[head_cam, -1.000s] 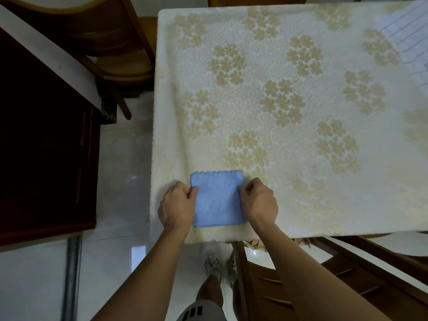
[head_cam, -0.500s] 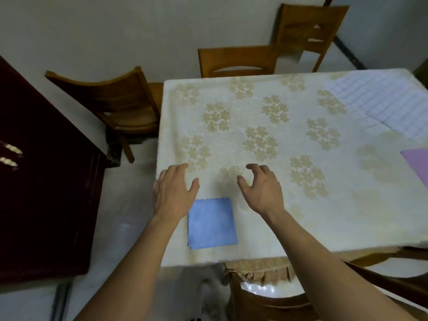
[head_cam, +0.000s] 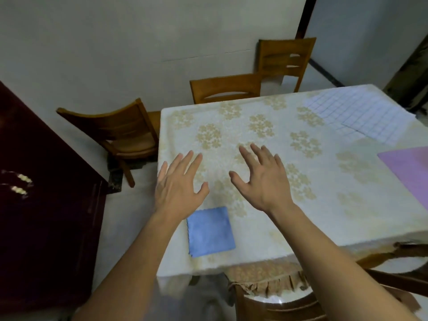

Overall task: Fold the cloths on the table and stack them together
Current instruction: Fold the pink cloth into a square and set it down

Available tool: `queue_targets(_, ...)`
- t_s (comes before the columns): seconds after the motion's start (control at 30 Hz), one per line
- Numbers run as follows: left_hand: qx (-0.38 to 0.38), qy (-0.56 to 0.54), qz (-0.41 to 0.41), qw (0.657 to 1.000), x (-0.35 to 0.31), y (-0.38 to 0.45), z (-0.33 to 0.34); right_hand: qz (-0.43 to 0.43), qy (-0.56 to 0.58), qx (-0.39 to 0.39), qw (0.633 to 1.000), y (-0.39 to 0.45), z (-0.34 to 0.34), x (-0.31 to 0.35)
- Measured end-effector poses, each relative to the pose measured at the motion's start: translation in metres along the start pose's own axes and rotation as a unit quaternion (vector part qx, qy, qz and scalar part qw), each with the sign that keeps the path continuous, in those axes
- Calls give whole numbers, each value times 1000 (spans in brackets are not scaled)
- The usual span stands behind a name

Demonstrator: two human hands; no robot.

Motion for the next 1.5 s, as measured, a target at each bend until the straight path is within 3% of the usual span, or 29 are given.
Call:
queue_targets(0.27, -7, -8, 72, 997, -39, -10, -5, 49, -18, -33, 998, -47, -23, -2)
queue_targets(0.57, 56, -46, 217, 973, -133, -27, 25, 208, -46, -51, 976, -138, -50, -49)
queue_targets(0.83, 120, -91, 375, 915, -260, -94, 43, 382, -83, -110, 914, -268, -90, -90)
queue_targets(1.1, 150, -120, 501, 844, -383, -217, 49, 509, -107, -180, 835, -431, -134, -112)
queue_targets(1.33, 165, -111, 568, 799, -466, -344, 62, 584, -116, -211, 775, -578, -162, -130)
queue_targets(1.5, 164, -93, 596, 780, -519, -424, 74, 612, -120, -199, 756, -664, -176, -147)
Point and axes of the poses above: each hand's wrist, its own y-axis towards the middle knuckle, its own z-axis out of the palm, x = y × z, the point moved 2 cm from there along y, towards the middle knuckle, and after that the axes turned 13 degrees about -z, right-handed, at the moved point
